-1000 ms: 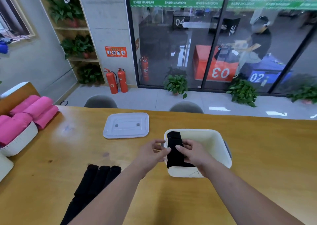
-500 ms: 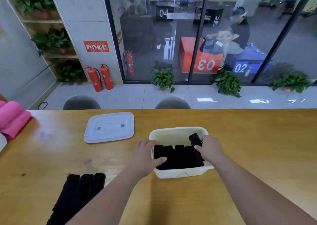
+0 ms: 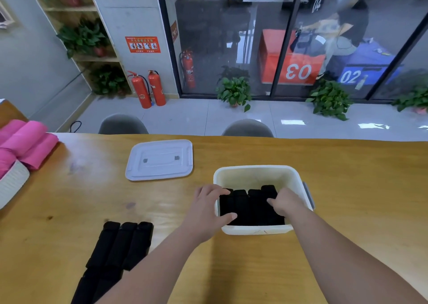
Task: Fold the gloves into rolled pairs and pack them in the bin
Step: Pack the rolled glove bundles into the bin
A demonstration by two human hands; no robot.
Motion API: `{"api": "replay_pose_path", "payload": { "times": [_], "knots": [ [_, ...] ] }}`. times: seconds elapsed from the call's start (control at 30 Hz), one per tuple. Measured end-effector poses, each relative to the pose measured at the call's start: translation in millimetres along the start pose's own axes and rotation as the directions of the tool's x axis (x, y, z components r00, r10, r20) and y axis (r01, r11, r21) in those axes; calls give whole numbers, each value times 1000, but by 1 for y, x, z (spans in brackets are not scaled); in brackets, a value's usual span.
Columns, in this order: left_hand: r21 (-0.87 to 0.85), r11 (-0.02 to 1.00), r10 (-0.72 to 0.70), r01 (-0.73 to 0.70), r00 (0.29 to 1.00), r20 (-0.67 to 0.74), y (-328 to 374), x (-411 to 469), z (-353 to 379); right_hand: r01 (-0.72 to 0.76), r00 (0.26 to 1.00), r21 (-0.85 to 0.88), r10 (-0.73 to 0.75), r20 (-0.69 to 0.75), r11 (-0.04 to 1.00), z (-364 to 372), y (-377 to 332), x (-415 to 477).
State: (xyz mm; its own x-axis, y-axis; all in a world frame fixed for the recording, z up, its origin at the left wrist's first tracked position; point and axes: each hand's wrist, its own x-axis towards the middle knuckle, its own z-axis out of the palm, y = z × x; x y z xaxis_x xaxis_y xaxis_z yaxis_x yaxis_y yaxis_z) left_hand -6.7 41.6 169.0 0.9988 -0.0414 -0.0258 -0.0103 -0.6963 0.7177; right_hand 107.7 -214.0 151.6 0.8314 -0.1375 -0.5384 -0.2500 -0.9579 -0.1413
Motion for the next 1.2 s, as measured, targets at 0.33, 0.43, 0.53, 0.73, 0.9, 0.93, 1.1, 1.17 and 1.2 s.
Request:
{"api": "replay_pose_path", "payload": {
  "times": [0.33, 0.43, 0.53, 0.73, 0.9, 0.93, 1.1, 1.17, 1.2],
  "knots": [
    [2, 1000, 5, -5, 1000, -20, -3, 0, 4, 57, 993, 80, -64, 100, 995, 11, -4, 4],
    [0, 1000, 6, -6, 1000, -13, -2, -1, 4, 66, 990, 15, -67, 122, 998, 10, -9, -2],
    [3, 1000, 4, -4, 1000, 7, -1, -2, 1, 62, 989, 26, -65, 133, 998, 6, -11, -8],
    [10, 1000, 6, -6, 1000, -2, 3, -7, -8, 93, 990, 139, -106, 93, 986, -11, -16, -28],
    [-21, 1000, -10, 9, 999, -35, 3, -17, -18, 213, 976, 300, -215, -27, 930, -24, -30, -60],
    [-15, 1000, -15, 14, 999, -45, 2, -20, -21, 252, 967, 322, -248, -53, 913, -26, -35, -66],
    [-1, 999, -52, 52, 996, -78, -9, -38, -32, 422, 906, 401, -391, -161, 813, -23, -62, -91],
    [7, 998, -62, 63, 993, -97, -15, -46, -36, 485, 874, 403, -450, -184, 776, -21, -74, -103],
    [9, 997, -70, 72, 992, -105, -18, -51, -39, 518, 855, 400, -479, -201, 756, -19, -80, -108]
  ]
}}
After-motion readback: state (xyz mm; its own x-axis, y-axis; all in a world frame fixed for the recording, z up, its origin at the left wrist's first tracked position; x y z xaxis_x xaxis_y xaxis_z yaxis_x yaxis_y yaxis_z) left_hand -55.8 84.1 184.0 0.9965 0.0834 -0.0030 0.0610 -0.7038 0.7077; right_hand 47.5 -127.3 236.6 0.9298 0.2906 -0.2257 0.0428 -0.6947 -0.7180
